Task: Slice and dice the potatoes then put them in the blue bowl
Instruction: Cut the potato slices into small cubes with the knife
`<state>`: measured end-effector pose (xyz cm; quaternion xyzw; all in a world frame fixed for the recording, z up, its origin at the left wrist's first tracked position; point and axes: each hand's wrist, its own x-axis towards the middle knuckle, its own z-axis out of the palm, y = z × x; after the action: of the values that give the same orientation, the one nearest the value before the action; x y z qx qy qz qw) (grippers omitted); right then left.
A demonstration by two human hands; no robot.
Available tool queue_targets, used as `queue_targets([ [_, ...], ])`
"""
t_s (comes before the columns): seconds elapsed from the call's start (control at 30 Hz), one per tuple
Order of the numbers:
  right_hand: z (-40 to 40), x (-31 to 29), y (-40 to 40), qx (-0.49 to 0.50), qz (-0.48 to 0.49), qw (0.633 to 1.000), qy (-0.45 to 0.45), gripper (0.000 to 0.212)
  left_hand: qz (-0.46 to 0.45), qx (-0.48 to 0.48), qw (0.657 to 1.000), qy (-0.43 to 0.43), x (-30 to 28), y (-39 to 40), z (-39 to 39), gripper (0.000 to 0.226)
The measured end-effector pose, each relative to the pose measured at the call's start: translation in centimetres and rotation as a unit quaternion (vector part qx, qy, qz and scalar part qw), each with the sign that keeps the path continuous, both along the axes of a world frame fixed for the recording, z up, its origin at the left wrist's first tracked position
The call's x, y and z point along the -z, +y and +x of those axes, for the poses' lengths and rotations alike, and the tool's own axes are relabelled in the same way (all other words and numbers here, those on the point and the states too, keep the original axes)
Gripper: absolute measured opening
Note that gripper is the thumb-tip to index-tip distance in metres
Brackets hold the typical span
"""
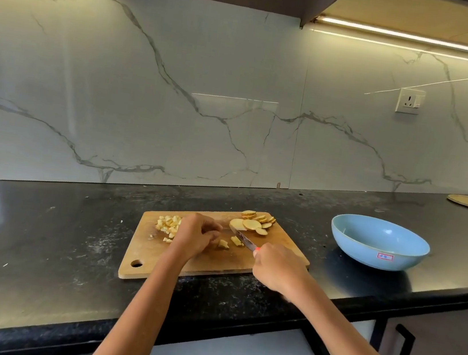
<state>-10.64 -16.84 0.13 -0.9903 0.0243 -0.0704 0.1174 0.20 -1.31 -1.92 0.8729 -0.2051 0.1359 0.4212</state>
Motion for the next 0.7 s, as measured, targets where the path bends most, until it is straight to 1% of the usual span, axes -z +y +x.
queue_targets([
  [0.13, 0.3, 0.1, -0.5, 0.006, 0.015, 1.000, -0.023, 0.028, 0.056, 0.037, 0.998, -0.014, 0.0, 0.0, -0.1, 0.032],
  [0.2, 0.6, 0.1, -0.8, 0.013, 0.022, 0.999, -0.042, 0.026, 0.098, 0.036, 0.994, -0.031, 0.0, -0.3, -0.3, 0.031],
  [0.27, 1.1, 0.3, -1.0, 0.016, 0.029, 0.997, -0.070, 0.028, 0.117, 0.033, 0.992, -0.046, 0.0, -0.6, -0.2, 0.029],
  [0.37, 2.4, 0.8, -1.3, 0.016, 0.048, 0.993, -0.105, 0.031, 0.120, 0.021, 0.990, -0.068, -0.1, -0.9, -0.2, 0.025],
  [0.5, 4.4, 1.8, -1.8, -0.013, 0.079, 0.985, -0.150, 0.032, 0.088, 0.013, 0.993, -0.080, -0.1, -1.0, 0.4, 0.031],
  [0.53, 4.9, 1.9, -1.9, -0.018, 0.091, 0.982, -0.167, 0.031, 0.084, 0.019, 0.993, -0.087, -0.2, -1.2, 0.4, 0.028],
  [0.6, 6.1, 2.2, -2.2, -0.023, 0.111, 0.974, -0.198, 0.032, 0.087, 0.062, 0.990, -0.093, -0.3, -2.1, 0.3, 0.027],
  [0.63, 6.8, 2.2, -2.2, -0.027, 0.122, 0.969, -0.211, 0.035, 0.104, 0.089, 0.986, -0.090, -0.4, -2.6, 0.0, 0.028],
  [0.7, 8.4, 2.2, -2.4, -0.033, 0.151, 0.960, -0.233, 0.038, 0.167, 0.125, 0.973, -0.103, -0.2, -3.5, -0.1, 0.027],
])
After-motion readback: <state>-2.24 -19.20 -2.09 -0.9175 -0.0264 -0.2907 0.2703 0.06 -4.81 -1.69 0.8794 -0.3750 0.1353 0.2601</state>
